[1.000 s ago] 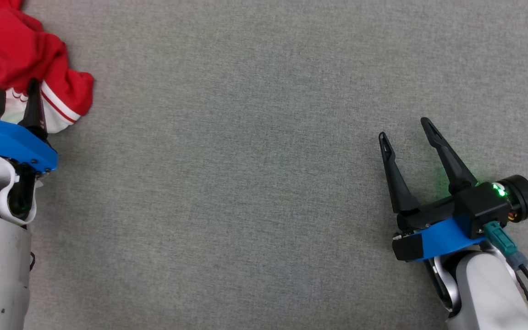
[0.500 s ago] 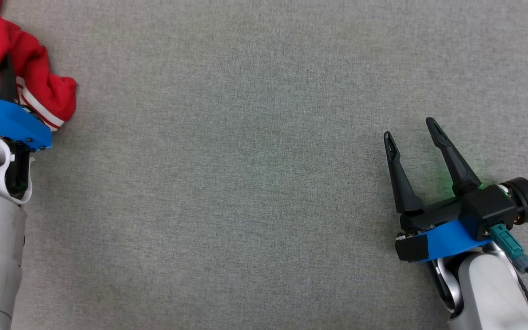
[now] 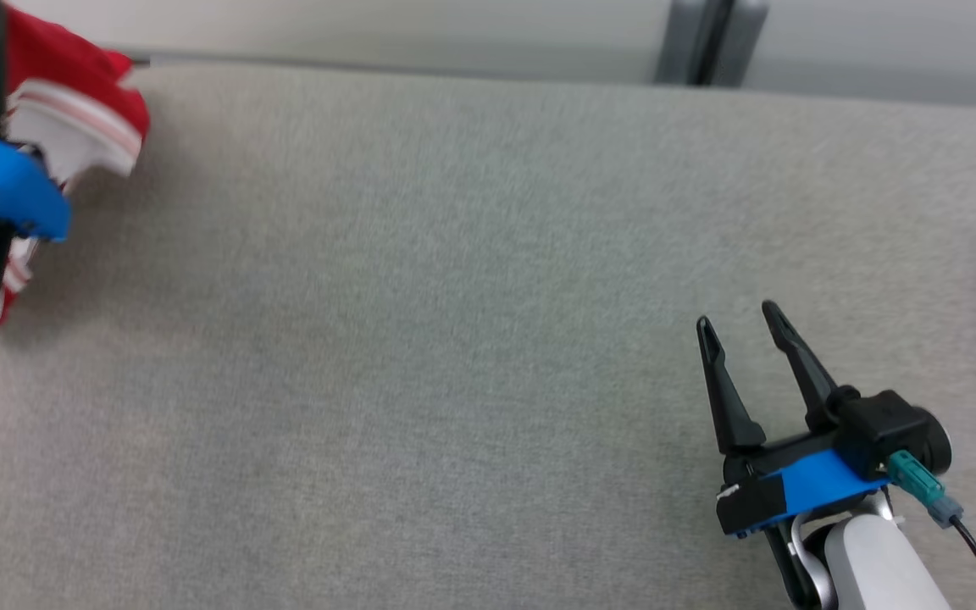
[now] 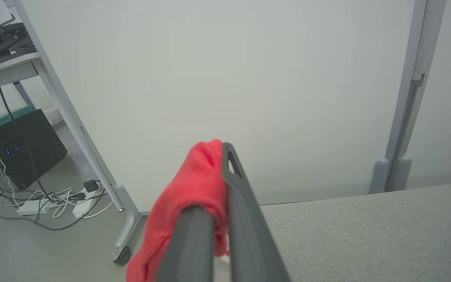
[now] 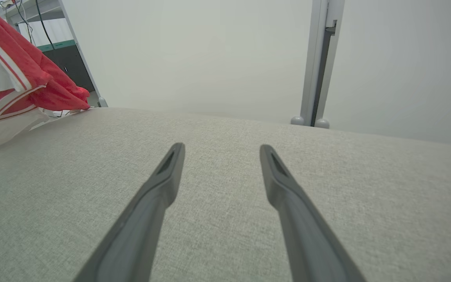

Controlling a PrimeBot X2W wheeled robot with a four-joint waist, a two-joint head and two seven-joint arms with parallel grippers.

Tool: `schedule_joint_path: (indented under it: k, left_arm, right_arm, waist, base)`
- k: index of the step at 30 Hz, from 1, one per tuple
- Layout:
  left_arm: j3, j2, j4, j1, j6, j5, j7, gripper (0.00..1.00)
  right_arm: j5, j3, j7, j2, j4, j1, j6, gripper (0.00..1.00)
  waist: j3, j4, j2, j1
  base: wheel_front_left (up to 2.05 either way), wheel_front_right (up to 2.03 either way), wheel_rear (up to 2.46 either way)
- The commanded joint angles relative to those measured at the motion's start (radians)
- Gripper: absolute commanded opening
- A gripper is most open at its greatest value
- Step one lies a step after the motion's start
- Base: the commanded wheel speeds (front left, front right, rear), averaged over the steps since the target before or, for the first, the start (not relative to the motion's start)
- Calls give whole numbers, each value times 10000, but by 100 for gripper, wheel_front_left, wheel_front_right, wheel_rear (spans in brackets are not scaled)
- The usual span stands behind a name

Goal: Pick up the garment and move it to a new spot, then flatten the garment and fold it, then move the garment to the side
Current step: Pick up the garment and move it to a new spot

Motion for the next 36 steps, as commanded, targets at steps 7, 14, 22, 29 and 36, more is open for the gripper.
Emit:
schedule_joint_path:
  k: [7, 14, 22, 29, 36]
  left_arm:
    - [-1031, -41, -2688, -564, -13, -361, 1192, 0]
    - [-773, -856, -4427, -1010, 234, -1301, 1722, 0]
    - [-757, -1034, -4254, 1077, 681, -2523, 2213, 0]
    - [-473, -910, -1423, 2297, 636, -2865, 1405, 0]
    - [-616, -1168, 140, 1838, 299, -2717, 650, 100]
  right_arm:
    - [763, 74, -99, -23, 527, 594, 1, 100]
    - [942, -168, -102, -20, 403, 947, 1, 100]
    - [798, -486, -103, -22, 197, 622, 1, 100]
    - [801, -224, -102, -20, 147, 63, 1, 100]
    - [629, -355, -103, -20, 193, -124, 1, 100]
  waist:
    - [-2081, -1396, 0, 3]
    - [-2306, -2045, 0, 3]
    - [-1428, -2478, 0, 3]
    - [-316, -2935, 0, 3]
    - [86, -2847, 0, 3]
  base:
    - [0, 0, 0]
    - [0, 0, 0]
    - [0, 0, 0]
    - [0, 0, 0]
    - [0, 0, 0]
